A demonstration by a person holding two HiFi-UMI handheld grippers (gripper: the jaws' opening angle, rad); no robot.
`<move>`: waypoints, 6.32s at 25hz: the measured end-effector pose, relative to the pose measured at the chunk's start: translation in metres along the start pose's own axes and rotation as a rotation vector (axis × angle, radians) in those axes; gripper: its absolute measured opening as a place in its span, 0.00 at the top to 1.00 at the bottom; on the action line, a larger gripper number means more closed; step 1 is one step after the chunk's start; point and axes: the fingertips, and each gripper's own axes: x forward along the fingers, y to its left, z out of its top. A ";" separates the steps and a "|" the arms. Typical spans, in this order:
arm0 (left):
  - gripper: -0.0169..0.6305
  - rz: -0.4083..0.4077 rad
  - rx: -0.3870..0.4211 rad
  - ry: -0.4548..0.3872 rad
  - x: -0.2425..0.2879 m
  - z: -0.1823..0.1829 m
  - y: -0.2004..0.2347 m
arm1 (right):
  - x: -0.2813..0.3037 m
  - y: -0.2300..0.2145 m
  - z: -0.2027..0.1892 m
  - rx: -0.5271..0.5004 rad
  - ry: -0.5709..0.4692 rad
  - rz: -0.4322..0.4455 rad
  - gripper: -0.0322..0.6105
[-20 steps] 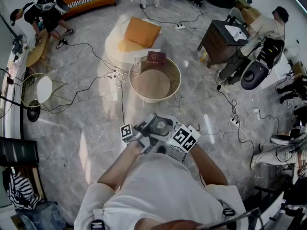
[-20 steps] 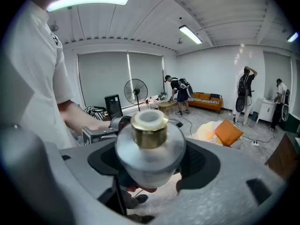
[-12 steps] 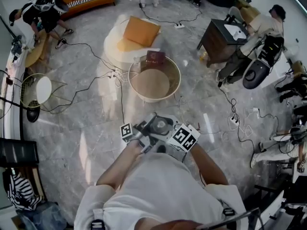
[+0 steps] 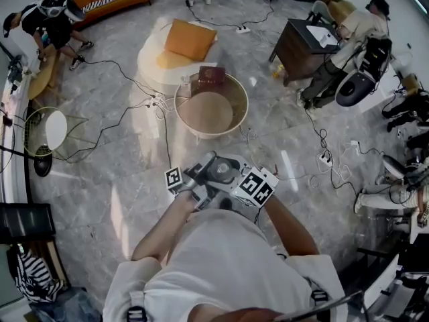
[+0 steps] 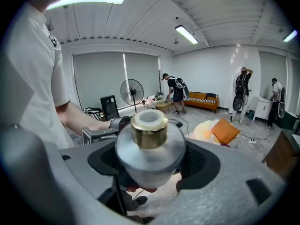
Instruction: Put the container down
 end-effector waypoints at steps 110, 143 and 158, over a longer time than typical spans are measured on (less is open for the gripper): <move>0.57 0.327 -0.143 0.085 0.239 0.445 0.083 | 0.241 -0.461 0.005 0.353 0.065 -0.094 0.43; 0.60 0.352 -0.136 -0.013 0.246 0.553 0.197 | 0.313 -0.560 -0.108 0.342 0.137 -0.072 0.43; 0.60 0.354 -0.112 -0.123 0.242 0.610 0.292 | 0.359 -0.622 -0.209 0.314 0.163 -0.004 0.43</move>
